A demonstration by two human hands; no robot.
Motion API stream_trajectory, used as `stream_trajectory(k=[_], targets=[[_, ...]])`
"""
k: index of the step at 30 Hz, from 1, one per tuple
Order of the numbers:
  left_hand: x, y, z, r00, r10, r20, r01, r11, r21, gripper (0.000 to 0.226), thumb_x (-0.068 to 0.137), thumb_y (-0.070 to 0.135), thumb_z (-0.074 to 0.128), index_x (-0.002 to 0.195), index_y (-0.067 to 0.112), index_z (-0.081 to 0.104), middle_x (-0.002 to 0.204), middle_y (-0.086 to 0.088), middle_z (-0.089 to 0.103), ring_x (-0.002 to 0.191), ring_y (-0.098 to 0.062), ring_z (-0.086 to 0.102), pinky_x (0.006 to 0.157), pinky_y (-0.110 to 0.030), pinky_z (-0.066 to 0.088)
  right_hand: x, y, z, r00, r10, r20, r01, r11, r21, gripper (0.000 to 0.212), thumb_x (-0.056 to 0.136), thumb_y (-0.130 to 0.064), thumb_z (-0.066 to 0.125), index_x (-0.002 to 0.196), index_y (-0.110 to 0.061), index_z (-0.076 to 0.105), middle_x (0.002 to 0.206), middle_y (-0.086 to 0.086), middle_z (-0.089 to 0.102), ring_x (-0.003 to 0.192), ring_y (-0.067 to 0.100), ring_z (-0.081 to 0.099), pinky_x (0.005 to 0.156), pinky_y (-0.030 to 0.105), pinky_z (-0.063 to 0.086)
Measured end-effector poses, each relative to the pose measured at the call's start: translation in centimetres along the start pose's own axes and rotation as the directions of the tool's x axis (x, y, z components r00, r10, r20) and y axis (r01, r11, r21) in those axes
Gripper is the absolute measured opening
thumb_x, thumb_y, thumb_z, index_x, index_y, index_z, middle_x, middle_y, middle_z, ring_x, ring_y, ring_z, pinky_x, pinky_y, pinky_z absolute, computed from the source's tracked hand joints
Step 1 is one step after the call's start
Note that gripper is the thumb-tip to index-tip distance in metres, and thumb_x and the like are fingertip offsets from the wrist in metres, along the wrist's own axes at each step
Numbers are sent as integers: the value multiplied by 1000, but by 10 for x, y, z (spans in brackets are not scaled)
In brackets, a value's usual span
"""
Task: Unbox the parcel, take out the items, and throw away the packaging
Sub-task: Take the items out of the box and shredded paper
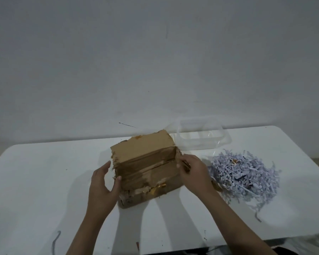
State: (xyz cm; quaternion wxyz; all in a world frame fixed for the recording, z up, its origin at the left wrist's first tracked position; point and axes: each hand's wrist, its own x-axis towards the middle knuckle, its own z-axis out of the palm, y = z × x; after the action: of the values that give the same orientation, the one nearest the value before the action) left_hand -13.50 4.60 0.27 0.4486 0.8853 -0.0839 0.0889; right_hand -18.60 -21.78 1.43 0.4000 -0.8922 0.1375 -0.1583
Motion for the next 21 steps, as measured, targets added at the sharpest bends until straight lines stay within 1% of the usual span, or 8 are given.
stream_trajectory(k=[3, 5, 8, 12, 14, 15, 18, 21], targets=[[-1, 33, 17, 998, 9, -55, -11, 999, -38, 44, 86, 13, 65, 128, 14, 52, 124, -1, 47, 115, -14, 45, 93, -29, 37, -3, 9, -15, 997, -11, -75, 11, 1000, -13, 22, 87, -14, 62, 108, -11, 67, 111, 3, 64, 106, 15, 58, 88, 24, 43], [-4, 61, 37, 994, 84, -65, -86, 995, -40, 42, 84, 24, 62, 124, 15, 54, 122, 5, 43, 113, -14, 45, 92, -33, 41, -4, 20, -33, 987, -60, -147, 54, 998, -43, 22, 86, -12, 64, 107, -9, 67, 112, 7, 64, 109, 20, 58, 92, 26, 43], [-14, 105, 78, 968, 247, 37, -244, 967, -69, 40, 84, 32, 54, 122, 18, 55, 124, 8, 44, 114, -8, 45, 93, -29, 40, -7, 44, -68, 972, -122, -202, 101, 989, -112, 21, 85, -9, 64, 107, -9, 67, 109, 6, 65, 105, 20, 59, 90, 22, 42], [-33, 154, 149, 894, 404, 194, -376, 912, -164, 45, 89, 38, 49, 128, 17, 54, 133, 3, 48, 126, -9, 43, 103, -20, 35, -12, 86, -119, 963, -145, -227, 91, 969, -230, 19, 86, -11, 62, 104, -9, 68, 103, 8, 68, 98, 25, 61, 88, 21, 44], [-41, 170, 186, 857, 444, 262, -406, 894, -189, 47, 91, 36, 46, 134, 17, 51, 140, 2, 47, 132, -9, 38, 109, -25, 32, -16, 109, -138, 975, -114, -193, 60, 962, -267, 23, 85, -20, 55, 101, -13, 69, 99, 7, 68, 93, 25, 60, 83, 16, 39], [-45, 175, 205, 836, 456, 306, -421, 890, -176, 48, 92, 35, 45, 137, 18, 48, 143, 1, 45, 134, -9, 35, 111, -29, 30, -19, 122, -144, 982, -91, -163, 41, 958, -283, 26, 83, -23, 53, 102, -15, 70, 98, 7, 67, 92, 25, 60, 82, 16, 39], [-56, 176, 255, 779, 435, 452, -463, 885, -53, 49, 93, 32, 39, 141, 26, 43, 149, 5, 39, 138, -12, 30, 113, -42, 30, -25, 159, -151, 996, -24, -80, -3, 946, -325, 25, 80, -18, 63, 103, -19, 72, 97, 5, 64, 90, 27, 60, 79, 27, 44], [-61, 168, 276, 829, 319, 459, -383, 922, 51, 49, 89, 35, 37, 134, 26, 51, 148, 5, 40, 137, -18, 34, 109, -47, 34, -25, 189, -161, 997, -27, -66, 5, 949, -314, 19, 79, -15, 70, 98, -14, 73, 92, 6, 62, 87, 29, 59, 74, 33, 49]])
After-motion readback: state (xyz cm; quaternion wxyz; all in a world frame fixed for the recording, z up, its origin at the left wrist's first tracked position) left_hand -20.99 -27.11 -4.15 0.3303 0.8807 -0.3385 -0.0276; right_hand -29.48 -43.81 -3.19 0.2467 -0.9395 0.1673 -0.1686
